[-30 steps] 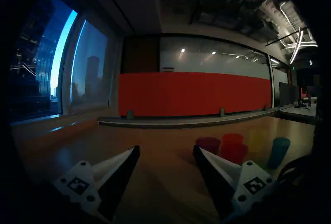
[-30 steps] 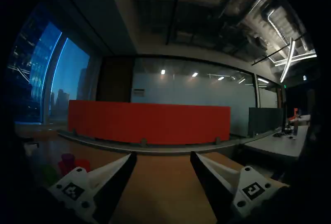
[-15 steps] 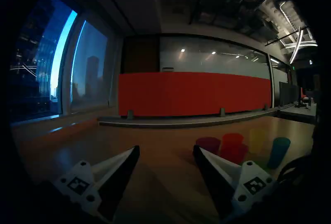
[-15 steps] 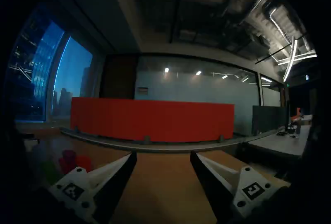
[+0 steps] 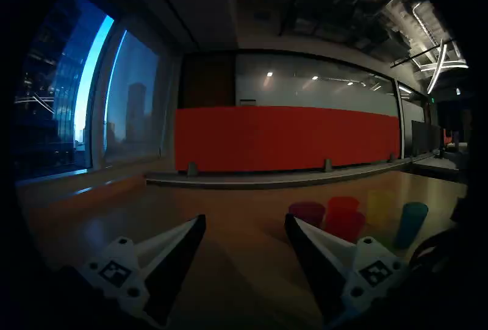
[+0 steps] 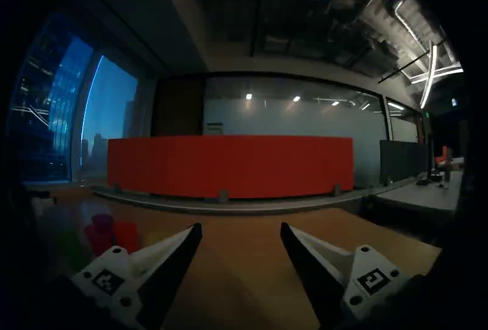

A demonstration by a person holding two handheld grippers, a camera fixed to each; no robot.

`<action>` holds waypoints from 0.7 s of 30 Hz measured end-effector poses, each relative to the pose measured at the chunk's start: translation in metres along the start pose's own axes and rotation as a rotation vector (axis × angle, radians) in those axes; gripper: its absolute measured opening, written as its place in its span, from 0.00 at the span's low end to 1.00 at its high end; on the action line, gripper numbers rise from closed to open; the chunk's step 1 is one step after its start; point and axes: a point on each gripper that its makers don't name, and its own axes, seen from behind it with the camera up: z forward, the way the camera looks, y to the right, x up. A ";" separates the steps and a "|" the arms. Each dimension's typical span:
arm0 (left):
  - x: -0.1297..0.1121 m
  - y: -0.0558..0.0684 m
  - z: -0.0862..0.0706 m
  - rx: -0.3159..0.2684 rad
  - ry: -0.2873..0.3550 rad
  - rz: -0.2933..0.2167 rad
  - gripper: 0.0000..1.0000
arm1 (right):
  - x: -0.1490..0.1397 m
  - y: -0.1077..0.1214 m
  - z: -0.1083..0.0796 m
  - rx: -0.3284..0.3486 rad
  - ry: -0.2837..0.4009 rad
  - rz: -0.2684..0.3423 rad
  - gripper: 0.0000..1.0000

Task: Pour water

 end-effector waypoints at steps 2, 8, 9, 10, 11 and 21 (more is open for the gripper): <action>0.000 0.000 0.000 0.000 0.000 0.000 0.96 | -0.003 0.000 0.003 -0.006 0.002 -0.001 1.00; 0.000 0.000 0.000 0.000 0.000 0.000 0.96 | -0.012 0.004 0.011 -0.032 0.000 0.001 1.00; 0.000 0.000 0.000 0.000 0.000 0.000 0.96 | -0.014 0.003 0.012 -0.034 -0.002 0.001 1.00; 0.000 0.000 0.000 0.000 0.000 0.000 0.96 | -0.016 0.002 0.012 -0.029 -0.005 0.001 1.00; 0.000 0.000 0.000 0.000 0.000 0.000 0.96 | -0.018 0.001 0.012 -0.024 -0.009 0.002 1.00; 0.000 0.000 0.000 0.000 0.000 0.000 0.96 | -0.029 0.004 0.016 -0.012 -0.033 -0.008 1.00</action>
